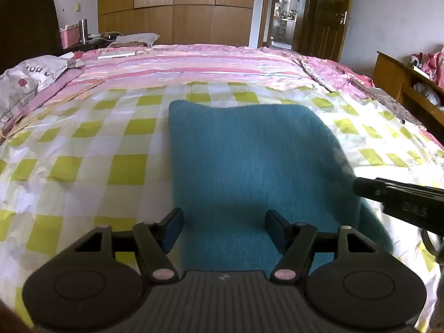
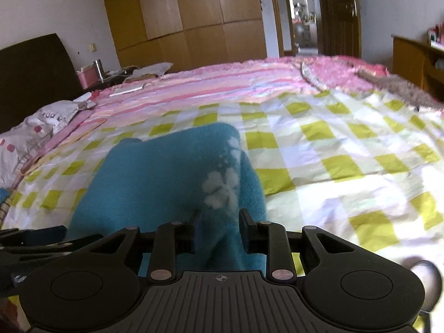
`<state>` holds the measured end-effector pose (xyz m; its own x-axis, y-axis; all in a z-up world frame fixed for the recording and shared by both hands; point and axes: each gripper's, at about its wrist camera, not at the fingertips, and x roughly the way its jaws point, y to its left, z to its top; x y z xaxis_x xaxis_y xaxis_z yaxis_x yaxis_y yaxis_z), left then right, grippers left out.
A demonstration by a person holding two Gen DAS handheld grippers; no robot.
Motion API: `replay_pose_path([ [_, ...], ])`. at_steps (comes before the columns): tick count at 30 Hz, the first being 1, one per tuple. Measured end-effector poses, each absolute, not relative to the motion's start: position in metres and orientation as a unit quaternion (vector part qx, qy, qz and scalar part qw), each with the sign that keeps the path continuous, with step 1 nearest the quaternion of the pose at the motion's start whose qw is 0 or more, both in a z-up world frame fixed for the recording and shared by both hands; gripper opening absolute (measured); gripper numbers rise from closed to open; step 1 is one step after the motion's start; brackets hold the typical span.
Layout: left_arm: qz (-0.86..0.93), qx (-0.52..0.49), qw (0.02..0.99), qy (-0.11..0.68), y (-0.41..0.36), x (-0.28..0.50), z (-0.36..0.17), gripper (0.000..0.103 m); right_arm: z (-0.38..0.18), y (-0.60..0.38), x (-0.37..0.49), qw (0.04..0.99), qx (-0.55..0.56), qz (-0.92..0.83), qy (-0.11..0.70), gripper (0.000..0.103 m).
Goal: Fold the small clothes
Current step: 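Smooth the folded sweater edges with both grippers and pull them back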
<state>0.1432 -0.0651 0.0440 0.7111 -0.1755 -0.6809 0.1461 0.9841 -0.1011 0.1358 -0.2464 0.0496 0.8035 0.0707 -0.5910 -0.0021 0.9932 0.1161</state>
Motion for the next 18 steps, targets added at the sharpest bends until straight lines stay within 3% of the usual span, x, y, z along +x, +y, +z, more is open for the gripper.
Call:
replay_pose_path([
  [7,-0.086,-0.019,0.923,0.374,-0.062,0.133,0.04,0.078,0.031,-0.247,0.125,0.934,0.041,-0.003,0.356,0.026],
  [18,-0.083,-0.009,0.928,0.364,-0.055,0.11,0.045,0.085,0.051,-0.24,0.09,0.942,0.056,0.002,0.331,0.029],
])
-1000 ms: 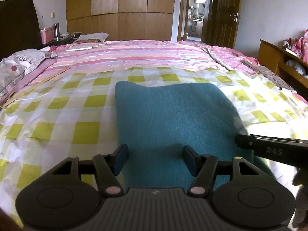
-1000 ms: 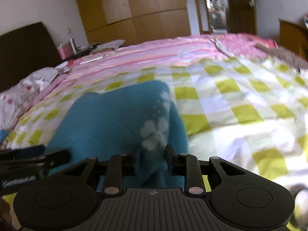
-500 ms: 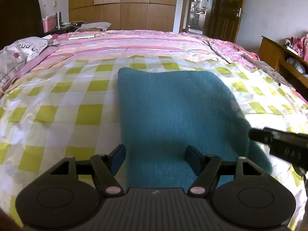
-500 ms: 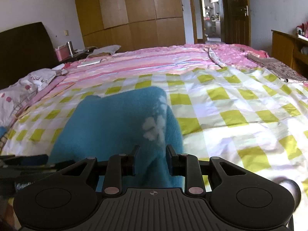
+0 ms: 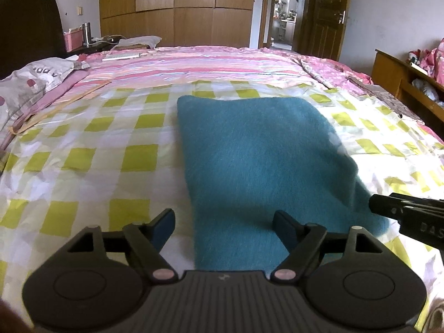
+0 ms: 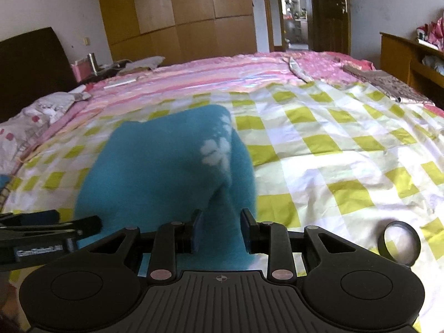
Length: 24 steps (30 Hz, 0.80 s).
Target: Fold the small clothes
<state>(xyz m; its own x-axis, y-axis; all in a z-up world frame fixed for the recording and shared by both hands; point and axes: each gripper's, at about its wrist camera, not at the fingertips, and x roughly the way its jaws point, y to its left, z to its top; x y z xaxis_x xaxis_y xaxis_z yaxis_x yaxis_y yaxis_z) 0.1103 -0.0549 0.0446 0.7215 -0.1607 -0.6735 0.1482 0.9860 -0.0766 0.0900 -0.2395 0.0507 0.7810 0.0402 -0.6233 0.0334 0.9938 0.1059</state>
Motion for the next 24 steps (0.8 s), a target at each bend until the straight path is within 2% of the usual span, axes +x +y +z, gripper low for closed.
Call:
replay_pose_path([
  [12,-0.077,0.004,0.927,0.368,-0.046,0.083,0.035,0.101,0.04,-0.225,0.052,0.936,0.078,0.002,0.342,0.029],
  [24,-0.088,0.02,0.926,0.366,-0.05,0.058,0.029,0.103,0.031,-0.219,0.029,0.93,0.089,0.005,0.355,0.031],
])
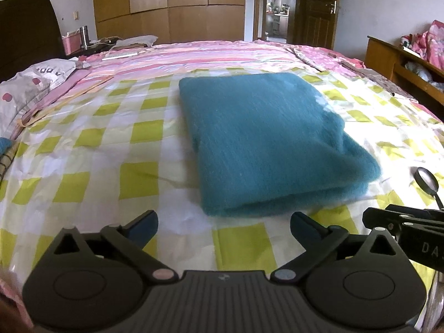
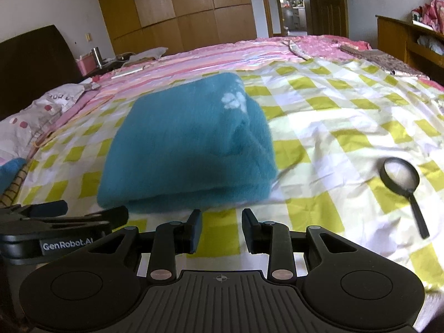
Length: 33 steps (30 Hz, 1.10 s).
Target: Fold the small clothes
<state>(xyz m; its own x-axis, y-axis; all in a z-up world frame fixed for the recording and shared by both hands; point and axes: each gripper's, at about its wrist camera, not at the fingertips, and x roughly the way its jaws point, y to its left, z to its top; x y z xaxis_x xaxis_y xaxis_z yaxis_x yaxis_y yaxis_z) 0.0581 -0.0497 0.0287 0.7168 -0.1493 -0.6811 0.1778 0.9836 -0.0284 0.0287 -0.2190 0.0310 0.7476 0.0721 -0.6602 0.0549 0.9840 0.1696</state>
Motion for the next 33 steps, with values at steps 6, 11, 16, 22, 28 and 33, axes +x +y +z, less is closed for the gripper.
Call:
replay_pose_path([
  [6,-0.092,0.022,0.925,0.368,-0.05,0.05,0.028,0.103,0.027,-0.214,0.014,0.928,0.095,0.007,0.36,0.034],
  [11,-0.095,0.045,0.926,0.363,-0.054,0.04,0.026,0.103,0.025,-0.212,0.006,0.928,0.099,0.006,0.36,0.036],
  [16,-0.098,0.048,0.927,0.359,-0.054,0.033,0.028,0.103,0.024,-0.211,0.002,0.927,0.104,0.006,0.361,0.036],
  [22,-0.093,0.048,0.929,0.356,-0.053,0.029,0.029,0.103,0.024,-0.21,0.0,0.926,0.106,0.006,0.361,0.036],
  [28,-0.093,0.052,0.931,0.35,-0.052,0.024,0.03,0.103,0.024,-0.208,-0.003,0.927,0.109,0.004,0.359,0.036],
  [33,-0.094,0.055,0.931,0.348,-0.052,0.022,0.029,0.103,0.022,-0.206,-0.008,0.926,0.113,0.003,0.36,0.036],
])
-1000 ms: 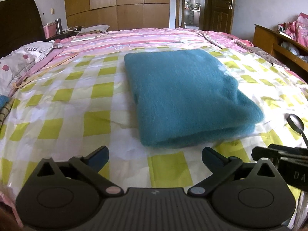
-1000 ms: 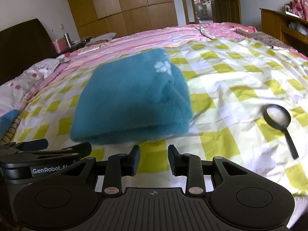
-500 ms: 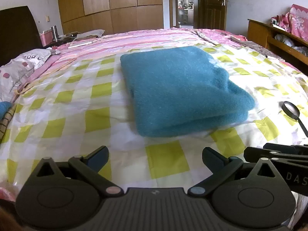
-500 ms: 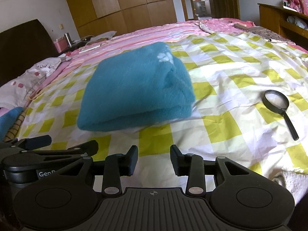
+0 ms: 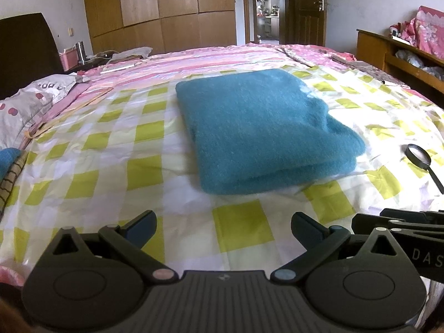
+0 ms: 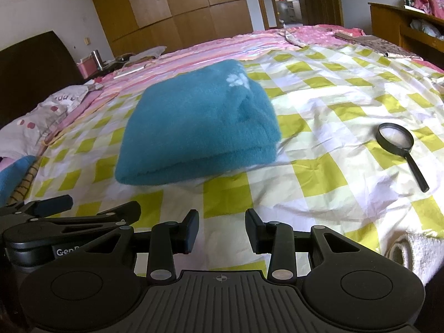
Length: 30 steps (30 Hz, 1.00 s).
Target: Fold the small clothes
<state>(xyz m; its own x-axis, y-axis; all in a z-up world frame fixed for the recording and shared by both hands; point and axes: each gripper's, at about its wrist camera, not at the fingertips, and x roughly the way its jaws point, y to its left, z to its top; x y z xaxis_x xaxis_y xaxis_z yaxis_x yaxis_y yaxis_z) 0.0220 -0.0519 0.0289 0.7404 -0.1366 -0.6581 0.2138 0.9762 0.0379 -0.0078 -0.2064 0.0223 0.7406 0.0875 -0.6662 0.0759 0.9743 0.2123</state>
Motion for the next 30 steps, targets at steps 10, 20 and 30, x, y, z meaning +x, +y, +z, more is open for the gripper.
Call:
replay_pose_path([
  [10,-0.09,0.05,0.931,0.35,-0.052,0.0224,0.0283,0.103,0.0212,-0.2049,-0.009,0.927,0.114,0.004,0.357,0.036],
  [20,-0.091,0.05,0.93,0.353,-0.0521,0.0214,0.0269,0.103,0.0211,-0.204,-0.01,0.928,0.11,-0.003,0.356,0.037],
  [30,-0.092,0.051,0.928,0.356,-0.0534,0.0209,0.0248,0.103,0.0199,-0.2037,-0.0114,0.928,0.109,-0.007,0.356,0.037],
])
